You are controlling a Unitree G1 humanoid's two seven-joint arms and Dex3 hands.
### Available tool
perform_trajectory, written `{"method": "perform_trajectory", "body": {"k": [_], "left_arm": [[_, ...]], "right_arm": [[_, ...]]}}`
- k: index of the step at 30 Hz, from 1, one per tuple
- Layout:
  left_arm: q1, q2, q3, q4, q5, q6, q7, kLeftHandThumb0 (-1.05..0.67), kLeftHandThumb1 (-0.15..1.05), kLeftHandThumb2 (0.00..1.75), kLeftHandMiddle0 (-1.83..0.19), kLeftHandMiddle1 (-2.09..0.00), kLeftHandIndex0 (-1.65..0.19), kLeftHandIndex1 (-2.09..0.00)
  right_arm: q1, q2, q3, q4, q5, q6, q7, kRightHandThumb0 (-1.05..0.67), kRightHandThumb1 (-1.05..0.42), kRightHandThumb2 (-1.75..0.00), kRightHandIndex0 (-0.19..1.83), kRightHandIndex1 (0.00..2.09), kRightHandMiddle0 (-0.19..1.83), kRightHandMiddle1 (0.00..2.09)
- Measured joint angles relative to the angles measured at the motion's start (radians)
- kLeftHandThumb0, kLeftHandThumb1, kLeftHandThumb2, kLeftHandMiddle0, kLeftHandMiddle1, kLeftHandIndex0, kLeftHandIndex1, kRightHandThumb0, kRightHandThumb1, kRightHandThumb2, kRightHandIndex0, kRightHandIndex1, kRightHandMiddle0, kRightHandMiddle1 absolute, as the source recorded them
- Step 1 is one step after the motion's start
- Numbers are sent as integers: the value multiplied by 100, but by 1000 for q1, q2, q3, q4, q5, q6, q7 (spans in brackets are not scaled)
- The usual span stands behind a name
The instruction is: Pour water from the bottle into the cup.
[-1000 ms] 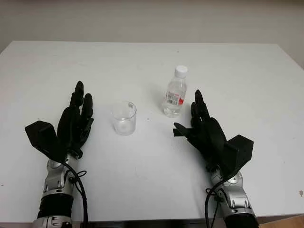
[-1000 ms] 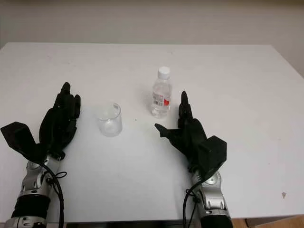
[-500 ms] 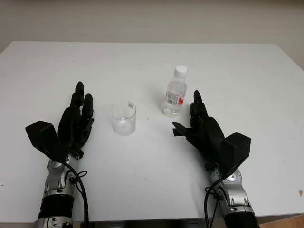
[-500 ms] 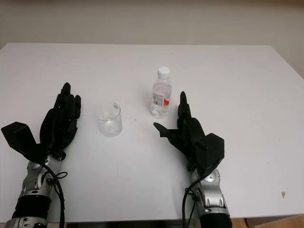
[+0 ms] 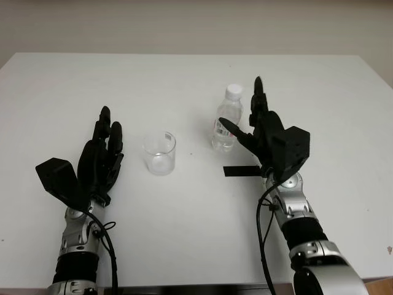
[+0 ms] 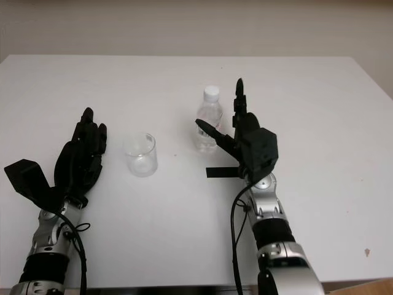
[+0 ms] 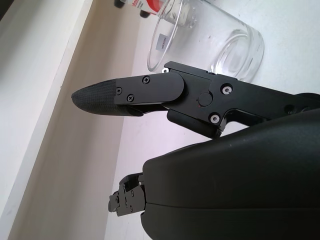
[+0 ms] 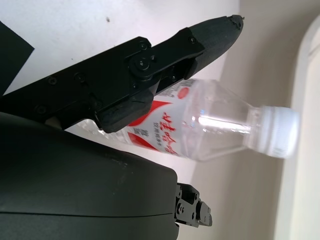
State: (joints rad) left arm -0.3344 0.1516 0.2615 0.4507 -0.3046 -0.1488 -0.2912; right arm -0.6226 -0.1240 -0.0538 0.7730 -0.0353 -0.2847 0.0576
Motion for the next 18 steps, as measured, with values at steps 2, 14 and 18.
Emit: {"method": "perform_trajectory", "body": {"k": [2,14,18], "left_arm": [[1,0,1,-1,0,0,0,-74,105,44,15,-6,16,-5],[1,0,0,2,1,-7,1,-72,105,45,15,-5,16,-5],[1,0,0,6,1,-14,3,-72,105,45,14,-6,16,-6]], "right_arm": [[-12,0,2,31,-5,-8,0,-98,-90,-5,-19,0,-19,0],[-53,-8,14,141,-22,-63,18,-99,-90,-5,-19,0,-19,0],[-67,-7,10,180,-10,-65,26,-96,-88,-5,-19,0,-19,0]]}}
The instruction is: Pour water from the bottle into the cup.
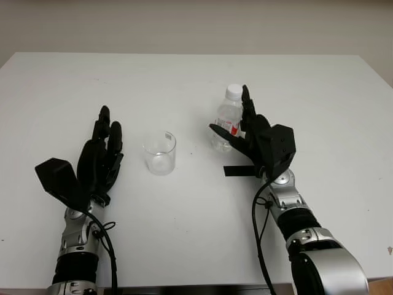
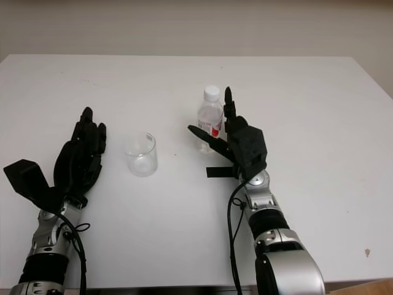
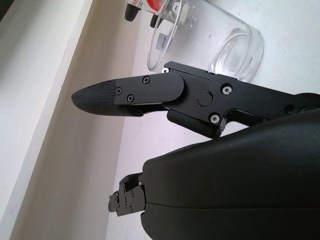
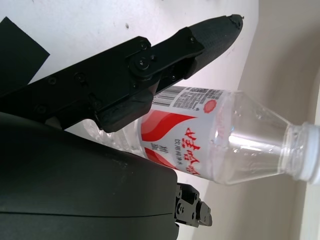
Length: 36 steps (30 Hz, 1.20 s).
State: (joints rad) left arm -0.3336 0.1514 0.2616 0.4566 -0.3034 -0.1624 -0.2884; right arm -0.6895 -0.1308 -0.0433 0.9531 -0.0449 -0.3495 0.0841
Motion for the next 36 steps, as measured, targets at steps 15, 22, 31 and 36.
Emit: {"method": "perform_trajectory", "body": {"k": [15,22,31,36], "left_arm": [[0,-14,-1,-7,0,-1,16,-71,105,42,14,-5,15,-6],[0,-15,-1,-7,0,-7,16,-71,105,43,15,-5,16,-5],[0,-15,-1,-6,0,-10,16,-70,105,43,14,-6,17,-5],[0,-15,-1,-1,1,-18,18,-70,105,43,14,-5,17,-5]], "right_arm": [[-128,41,-52,190,55,-51,5,-69,-82,-5,13,18,4,13],[-158,42,-47,210,37,-42,-6,-66,-81,-5,6,134,0,135],[-164,45,-30,236,4,-72,16,-48,-103,-14,118,209,84,209],[-167,32,11,236,-60,-99,-19,-39,-105,-35,147,209,122,209]]}}
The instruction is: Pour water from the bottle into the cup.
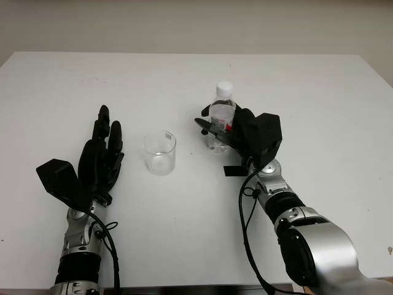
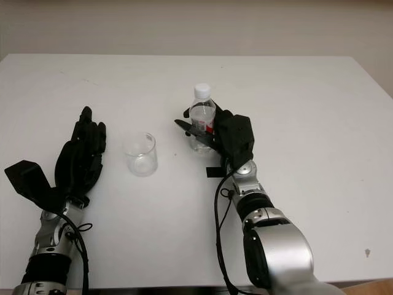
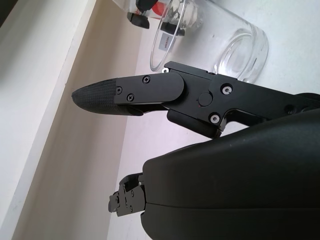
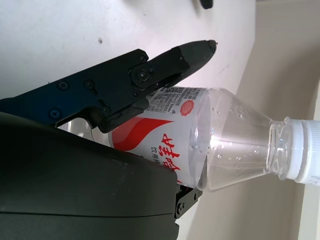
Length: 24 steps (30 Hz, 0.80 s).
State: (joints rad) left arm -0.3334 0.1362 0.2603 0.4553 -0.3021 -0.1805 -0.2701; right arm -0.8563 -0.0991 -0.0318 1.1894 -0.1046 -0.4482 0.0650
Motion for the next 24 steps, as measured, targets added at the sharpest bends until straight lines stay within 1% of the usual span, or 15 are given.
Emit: {"method": "perform_trajectory", "body": {"k": [4,10,15,19,24], "left_arm": [[0,0,0,2,-1,-1,-2,-71,105,42,15,-5,18,-5],[0,0,1,2,-2,-1,0,-70,105,43,15,-5,18,-5],[-1,3,1,5,-2,-1,-8,-71,105,43,15,-5,17,-5],[-6,6,1,10,-2,-1,-8,-70,105,43,14,-6,16,-6],[-8,7,0,10,1,-1,-6,-70,105,45,15,-5,15,-6]], "right_arm": [[-2,-6,13,0,-19,-6,-15,-37,-105,-39,152,209,131,209],[-3,-8,27,1,-43,-10,-65,-36,-105,-36,153,209,135,209],[-9,-17,57,7,-92,-27,-121,-36,-105,-35,151,209,135,209],[-30,-40,101,9,-150,-38,-154,-36,-105,-35,144,209,118,209],[-81,-58,146,10,-210,-47,-197,-33,-105,-34,139,209,109,209]]}}
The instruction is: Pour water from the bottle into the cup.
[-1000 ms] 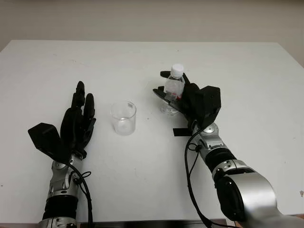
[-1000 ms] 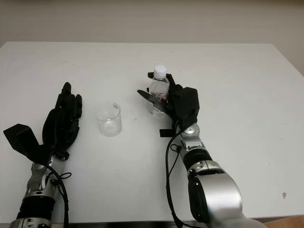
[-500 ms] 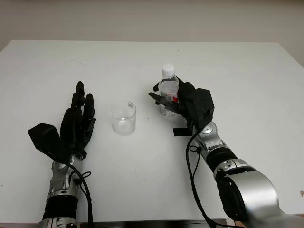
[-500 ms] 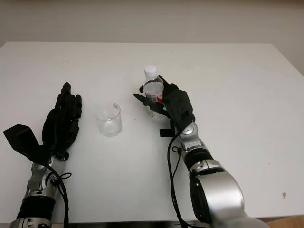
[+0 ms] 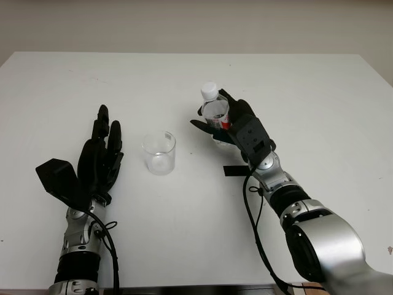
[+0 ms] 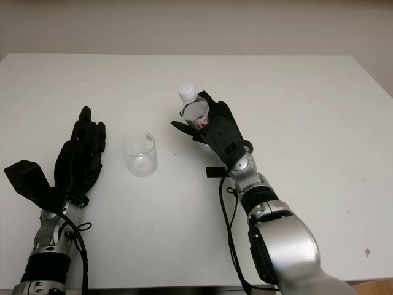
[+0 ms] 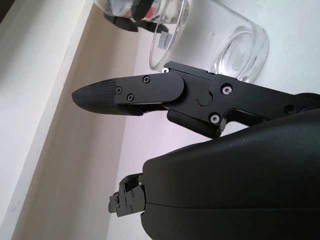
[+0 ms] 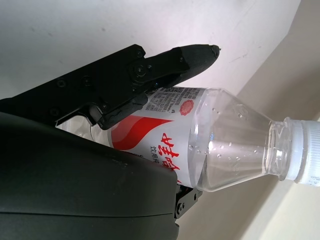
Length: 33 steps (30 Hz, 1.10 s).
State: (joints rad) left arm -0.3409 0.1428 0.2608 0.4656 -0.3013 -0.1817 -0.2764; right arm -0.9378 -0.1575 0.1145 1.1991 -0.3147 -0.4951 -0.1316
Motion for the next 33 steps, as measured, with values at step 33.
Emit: {"method": "perform_trajectory", "body": {"k": [33], "left_arm": [[-9,-13,-2,16,-1,-29,8,-73,105,43,14,-5,15,-6]], "right_arm": [[-160,-87,400,69,-468,33,-428,-40,-105,-19,129,209,87,209]]}}
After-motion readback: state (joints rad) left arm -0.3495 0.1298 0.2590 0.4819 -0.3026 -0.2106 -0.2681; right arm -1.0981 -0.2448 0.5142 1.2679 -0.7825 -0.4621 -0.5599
